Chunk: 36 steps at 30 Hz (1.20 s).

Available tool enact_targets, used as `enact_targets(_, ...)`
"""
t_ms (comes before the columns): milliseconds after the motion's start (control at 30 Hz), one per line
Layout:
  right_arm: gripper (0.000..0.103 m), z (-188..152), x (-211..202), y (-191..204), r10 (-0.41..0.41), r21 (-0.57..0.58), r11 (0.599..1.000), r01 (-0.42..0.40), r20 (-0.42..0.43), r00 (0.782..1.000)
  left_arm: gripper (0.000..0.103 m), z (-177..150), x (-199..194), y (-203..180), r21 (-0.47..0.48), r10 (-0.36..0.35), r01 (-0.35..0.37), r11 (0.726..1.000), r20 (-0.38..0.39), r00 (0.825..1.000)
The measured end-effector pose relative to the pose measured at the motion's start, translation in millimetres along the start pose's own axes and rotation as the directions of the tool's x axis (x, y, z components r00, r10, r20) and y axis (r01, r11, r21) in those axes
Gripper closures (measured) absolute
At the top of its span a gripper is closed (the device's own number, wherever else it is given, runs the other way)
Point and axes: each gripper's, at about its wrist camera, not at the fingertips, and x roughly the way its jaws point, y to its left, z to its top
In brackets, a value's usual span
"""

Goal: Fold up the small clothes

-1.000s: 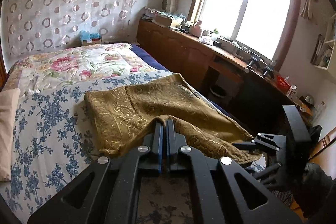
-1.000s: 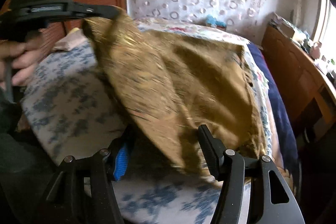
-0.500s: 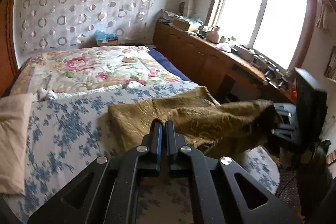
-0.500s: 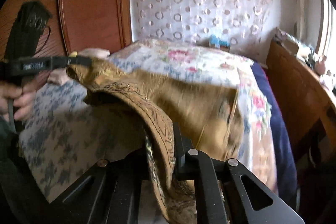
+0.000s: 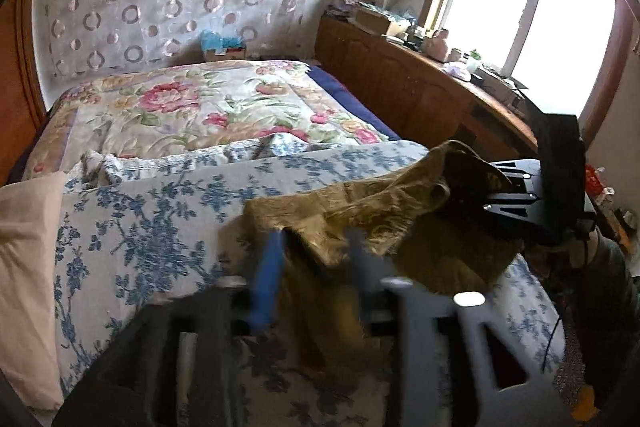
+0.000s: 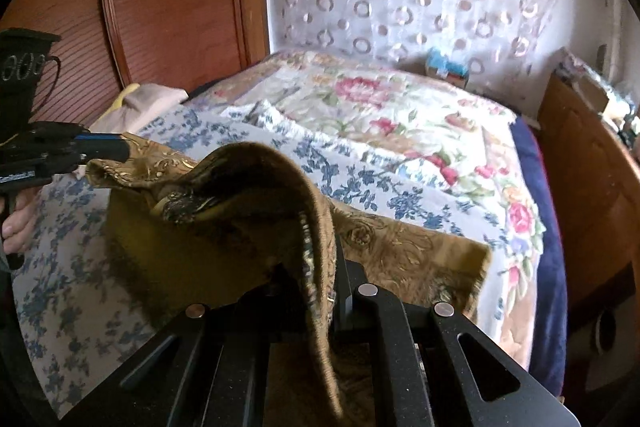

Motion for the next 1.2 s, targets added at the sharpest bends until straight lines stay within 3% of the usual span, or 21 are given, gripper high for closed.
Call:
enact_targets(67, 0.095, 9, 13, -6, -0.008, 0.006, 1.000, 0.008, -0.020, 1.000, 0.058, -1, 4, 6, 0.000, -0.010, 0.010, 1.000, -0.019, 1.000)
enact_targets(167, 0.085, 23, 24, -13, -0.022, 0.020, 1.000, 0.023, -0.039, 0.999, 0.058, -2, 9, 13, 0.001, 0.002, -0.002, 1.000, -0.028, 1.000)
enact_targets(233, 0.068, 32, 27, -14, -0.058, 0.026, 0.998, 0.059, -0.041, 0.997, 0.058, -2, 11, 16, 0.001, 0.012, -0.012, 1.000, -0.032, 0.999)
enact_targets(300, 0.062, 40, 24, -16, -0.092, 0.045, 0.995, 0.093, -0.027, 0.995, 0.058, -2, 16, 18, 0.004, 0.003, -0.003, 1.000, -0.047, 0.999)
enact_targets(533, 0.056, 59, -7, -17, -0.235, 0.128, 0.966, 0.225, 0.066, 0.970, 0.058, 5, 33, 16, 0.044, 0.013, -0.010, 0.999, -0.072, 0.997)
enact_targets(700, 0.048, 36, -31, -15, -0.222, 0.175, 0.962, 0.209, 0.058, 0.973, 0.058, 12, 52, 17, 0.073, 0.040, -0.034, 0.997, -0.092, 0.995)
enact_targets(800, 0.043, 8, -28, -17, -0.240, 0.180, 0.954, 0.238, -0.010, 0.971, 0.058, 15, 62, 23, 0.068, 0.054, -0.047, 0.997, -0.109, 0.993)
enact_targets(1033, 0.039, -21, -19, -38, -0.267, 0.270, 0.918, 0.290, -0.119, 0.956, 0.056, 12, 84, 40, 0.019, 0.047, -0.045, 0.999, -0.156, 0.987)
enact_targets(1200, 0.039, -27, -10, -49, -0.192, 0.360, 0.906, 0.224, -0.122, 0.974, 0.056, 10, 91, 42, -0.002, 0.027, -0.028, 1.000, -0.173, 0.985)
